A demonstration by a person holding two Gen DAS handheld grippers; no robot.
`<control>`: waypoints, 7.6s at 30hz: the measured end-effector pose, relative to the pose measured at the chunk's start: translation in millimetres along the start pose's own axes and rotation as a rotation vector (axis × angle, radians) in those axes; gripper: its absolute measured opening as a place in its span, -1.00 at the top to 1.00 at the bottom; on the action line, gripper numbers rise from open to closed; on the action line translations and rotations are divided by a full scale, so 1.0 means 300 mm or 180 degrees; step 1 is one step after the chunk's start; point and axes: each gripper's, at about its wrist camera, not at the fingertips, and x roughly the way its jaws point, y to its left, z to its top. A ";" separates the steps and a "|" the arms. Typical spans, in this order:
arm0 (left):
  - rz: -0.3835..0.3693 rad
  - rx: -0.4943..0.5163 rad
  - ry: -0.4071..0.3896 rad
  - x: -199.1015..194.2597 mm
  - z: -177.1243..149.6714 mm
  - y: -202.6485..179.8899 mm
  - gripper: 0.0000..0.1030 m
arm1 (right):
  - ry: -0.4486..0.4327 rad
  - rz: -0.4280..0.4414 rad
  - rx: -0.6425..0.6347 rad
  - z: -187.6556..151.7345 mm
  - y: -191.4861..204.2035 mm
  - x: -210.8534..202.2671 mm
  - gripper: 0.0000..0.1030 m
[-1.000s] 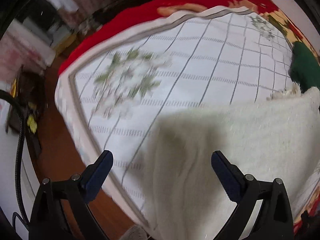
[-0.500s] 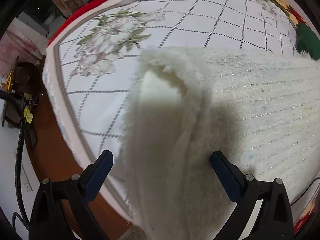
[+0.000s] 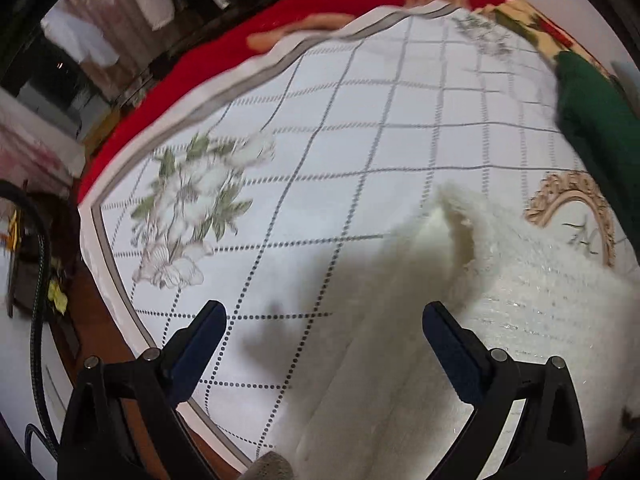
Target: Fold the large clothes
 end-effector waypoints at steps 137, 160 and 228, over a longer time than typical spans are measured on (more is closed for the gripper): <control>-0.1241 -0.0355 -0.0291 -0.329 0.011 0.019 -0.99 | 0.1004 0.0058 -0.3830 -0.710 0.686 0.225 -0.30; -0.0749 0.0255 0.0228 -0.039 -0.104 -0.175 -0.99 | 0.0063 -0.2477 -0.2164 -0.037 0.169 0.349 -0.80; -0.1619 -0.0788 0.0749 -0.053 -0.400 -0.035 0.55 | 0.0310 -0.0724 -0.1624 -0.154 0.401 0.431 0.35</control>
